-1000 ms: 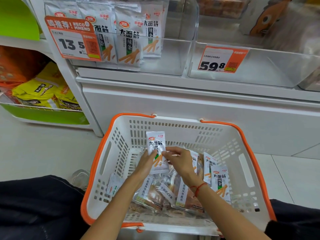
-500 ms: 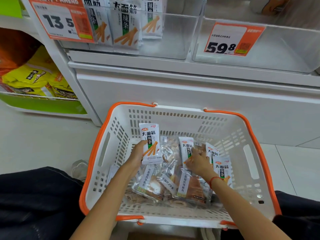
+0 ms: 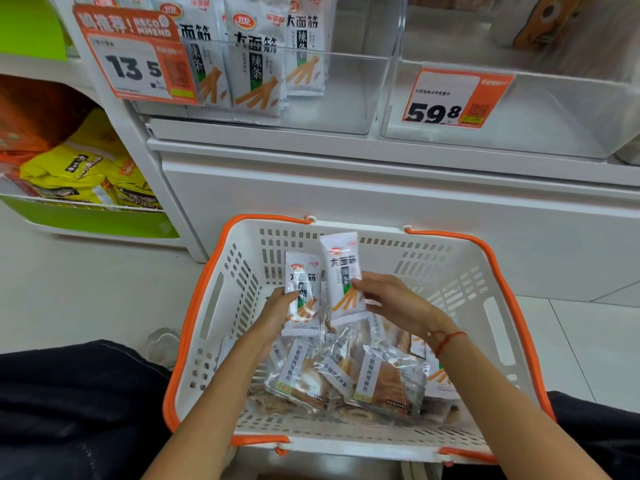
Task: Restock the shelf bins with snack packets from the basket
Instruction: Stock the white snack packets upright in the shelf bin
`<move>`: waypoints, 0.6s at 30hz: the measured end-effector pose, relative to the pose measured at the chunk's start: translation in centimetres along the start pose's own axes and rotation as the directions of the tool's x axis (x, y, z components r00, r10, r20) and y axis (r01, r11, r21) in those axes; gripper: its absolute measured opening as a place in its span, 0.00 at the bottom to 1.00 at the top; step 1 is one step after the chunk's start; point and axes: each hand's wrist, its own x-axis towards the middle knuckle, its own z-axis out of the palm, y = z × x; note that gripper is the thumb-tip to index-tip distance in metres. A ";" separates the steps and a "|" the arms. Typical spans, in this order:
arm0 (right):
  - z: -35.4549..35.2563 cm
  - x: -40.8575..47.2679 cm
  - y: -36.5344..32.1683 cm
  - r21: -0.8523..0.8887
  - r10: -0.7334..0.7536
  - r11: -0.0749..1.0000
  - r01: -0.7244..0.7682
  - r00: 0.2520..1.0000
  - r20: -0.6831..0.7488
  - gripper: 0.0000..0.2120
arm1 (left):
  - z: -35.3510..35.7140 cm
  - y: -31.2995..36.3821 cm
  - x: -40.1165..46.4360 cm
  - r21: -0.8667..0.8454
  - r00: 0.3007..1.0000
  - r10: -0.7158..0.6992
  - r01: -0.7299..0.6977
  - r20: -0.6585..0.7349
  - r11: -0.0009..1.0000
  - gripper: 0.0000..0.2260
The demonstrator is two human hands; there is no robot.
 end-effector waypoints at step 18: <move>7.2 -0.4 -5.1 -0.597 -0.343 0.793 0.119 0.898 -0.276 0.25 | 1.4 5.4 -2.9 -0.238 0.975 0.212 -0.221 -0.061 0.946 0.11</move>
